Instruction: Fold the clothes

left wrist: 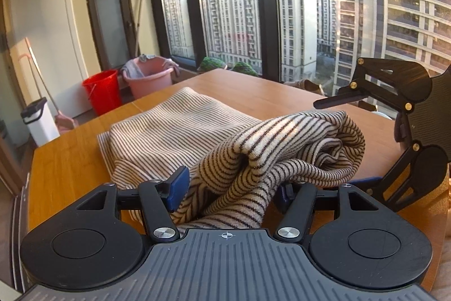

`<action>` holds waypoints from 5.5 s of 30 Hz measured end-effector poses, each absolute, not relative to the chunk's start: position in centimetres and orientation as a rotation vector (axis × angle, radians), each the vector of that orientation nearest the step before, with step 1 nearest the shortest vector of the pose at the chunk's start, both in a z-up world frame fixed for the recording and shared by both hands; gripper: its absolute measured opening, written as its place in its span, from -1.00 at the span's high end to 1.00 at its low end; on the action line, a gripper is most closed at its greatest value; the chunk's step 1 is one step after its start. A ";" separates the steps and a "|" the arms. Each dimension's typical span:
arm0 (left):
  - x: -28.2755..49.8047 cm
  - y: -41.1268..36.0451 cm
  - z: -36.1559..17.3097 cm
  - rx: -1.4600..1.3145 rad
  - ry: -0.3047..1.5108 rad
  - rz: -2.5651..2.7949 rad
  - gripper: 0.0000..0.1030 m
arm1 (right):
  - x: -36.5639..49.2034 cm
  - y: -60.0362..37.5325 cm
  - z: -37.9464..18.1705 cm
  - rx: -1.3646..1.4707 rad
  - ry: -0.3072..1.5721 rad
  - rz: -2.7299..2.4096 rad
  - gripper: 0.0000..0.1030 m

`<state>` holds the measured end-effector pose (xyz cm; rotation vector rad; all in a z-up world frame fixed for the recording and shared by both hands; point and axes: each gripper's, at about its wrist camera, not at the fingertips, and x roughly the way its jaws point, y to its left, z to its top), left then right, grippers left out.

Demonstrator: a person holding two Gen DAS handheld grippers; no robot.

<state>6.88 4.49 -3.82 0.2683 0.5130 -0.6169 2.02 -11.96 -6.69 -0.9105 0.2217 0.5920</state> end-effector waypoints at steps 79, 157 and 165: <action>13.7 6.2 -5.3 0.003 0.586 -0.623 -0.50 | 18.1 -19.3 -0.8 0.025 0.642 0.605 0.14; 10.5 11.5 -7.5 -0.556 0.705 -0.485 -0.17 | 4.1 -11.8 -1.7 -0.493 0.389 0.676 -0.66; 10.7 12.5 -8.3 -0.623 0.714 -0.475 -0.12 | 4.3 -13.6 2.1 -0.337 0.332 0.643 0.85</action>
